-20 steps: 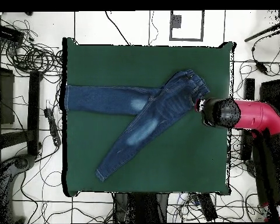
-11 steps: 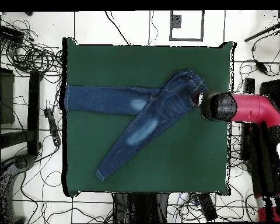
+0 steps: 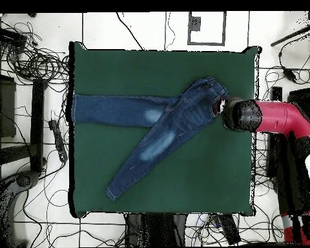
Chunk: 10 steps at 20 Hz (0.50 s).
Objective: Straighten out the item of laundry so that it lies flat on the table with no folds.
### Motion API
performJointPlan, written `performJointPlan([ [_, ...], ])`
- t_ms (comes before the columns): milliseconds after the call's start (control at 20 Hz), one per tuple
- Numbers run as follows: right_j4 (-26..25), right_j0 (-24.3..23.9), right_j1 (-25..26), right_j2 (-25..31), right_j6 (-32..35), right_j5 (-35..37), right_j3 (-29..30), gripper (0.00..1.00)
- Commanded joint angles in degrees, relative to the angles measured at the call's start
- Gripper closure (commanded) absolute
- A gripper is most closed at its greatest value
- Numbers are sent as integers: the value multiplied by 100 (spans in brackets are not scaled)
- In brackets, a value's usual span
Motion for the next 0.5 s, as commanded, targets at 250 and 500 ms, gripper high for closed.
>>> performJointPlan([
  [250,-243,221,434,745,-1663,-307,-255,0],
  [500,-264,186,551,848,-1762,-349,-303,0],
])
